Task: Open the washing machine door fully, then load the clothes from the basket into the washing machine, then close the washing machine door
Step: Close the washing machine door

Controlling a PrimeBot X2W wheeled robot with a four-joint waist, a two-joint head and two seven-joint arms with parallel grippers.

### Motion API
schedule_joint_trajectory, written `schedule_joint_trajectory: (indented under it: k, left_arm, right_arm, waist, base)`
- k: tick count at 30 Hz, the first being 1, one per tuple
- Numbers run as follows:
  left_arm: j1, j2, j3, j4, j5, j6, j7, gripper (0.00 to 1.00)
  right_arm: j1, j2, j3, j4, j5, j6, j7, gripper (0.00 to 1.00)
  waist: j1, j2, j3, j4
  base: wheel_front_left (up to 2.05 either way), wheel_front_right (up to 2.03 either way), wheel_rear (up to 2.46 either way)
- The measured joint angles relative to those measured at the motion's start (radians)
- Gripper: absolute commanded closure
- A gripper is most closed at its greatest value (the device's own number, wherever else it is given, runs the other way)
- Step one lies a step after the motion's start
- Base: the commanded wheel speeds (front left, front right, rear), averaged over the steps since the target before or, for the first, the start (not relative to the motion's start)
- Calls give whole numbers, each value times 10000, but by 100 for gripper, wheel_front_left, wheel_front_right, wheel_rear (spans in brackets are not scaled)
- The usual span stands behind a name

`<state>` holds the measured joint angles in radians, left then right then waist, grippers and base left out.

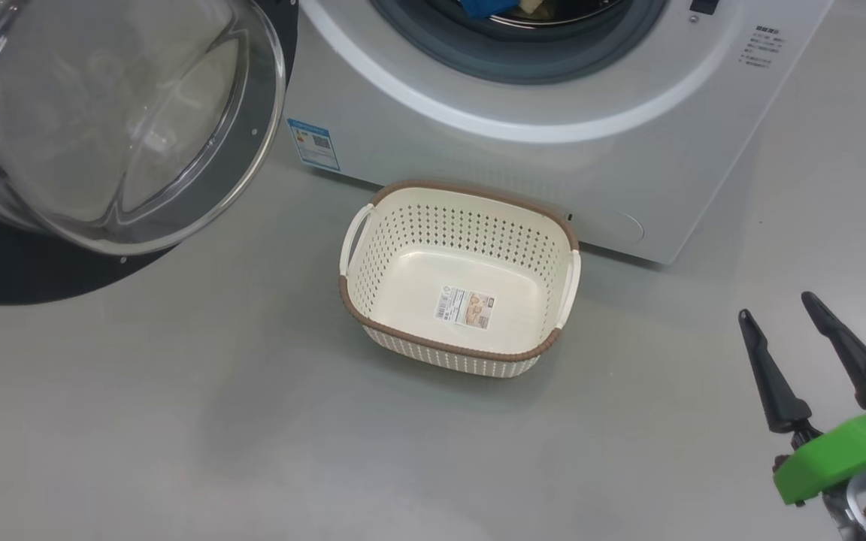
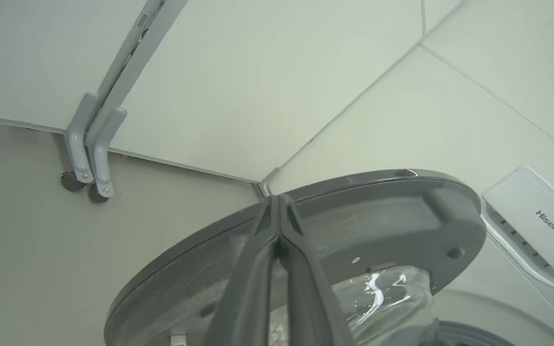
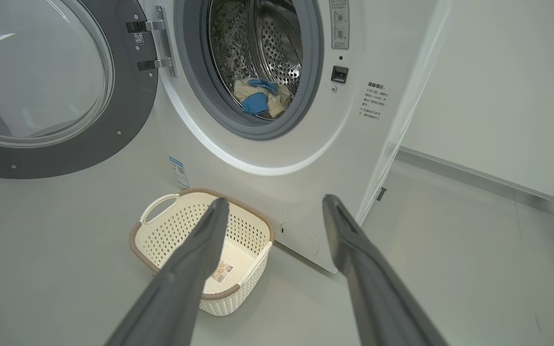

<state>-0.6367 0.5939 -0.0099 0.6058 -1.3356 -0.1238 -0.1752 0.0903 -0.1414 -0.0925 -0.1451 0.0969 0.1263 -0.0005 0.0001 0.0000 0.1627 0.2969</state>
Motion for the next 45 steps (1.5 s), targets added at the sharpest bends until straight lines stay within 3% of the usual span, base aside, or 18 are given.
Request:
schedule_joint_trajectory:
  k: [8,22,36,45]
  left_arm:
    - [-337,-4,773,633,-1331,0,-242,100]
    - [-1380,-138,1287,1952,-2019,0,-125,100]
    - [-1203,-52,1363,1331,-2566,15,1239,100]
    - [-686,-205,1475,349,-2554,40,1011,100]
  right_arm:
    - [-149,-293,-13,-336,94,0,288,0]
    - [-453,-773,-58,-911,176,0,717,0]
    - [-499,-815,-86,-1034,249,0,888,0]
    - [-572,-848,-42,-1041,249,0,903,0]
  waist:
    - [0,0,450,-178]
    - [1,0,1337,-417]
    - [-1,0,1538,-332]
    - [-1,0,1517,-224]
  base:
    - [0,0,0]
    - [0,0,0]
    - [0,0,0]
    - [0,0,0]
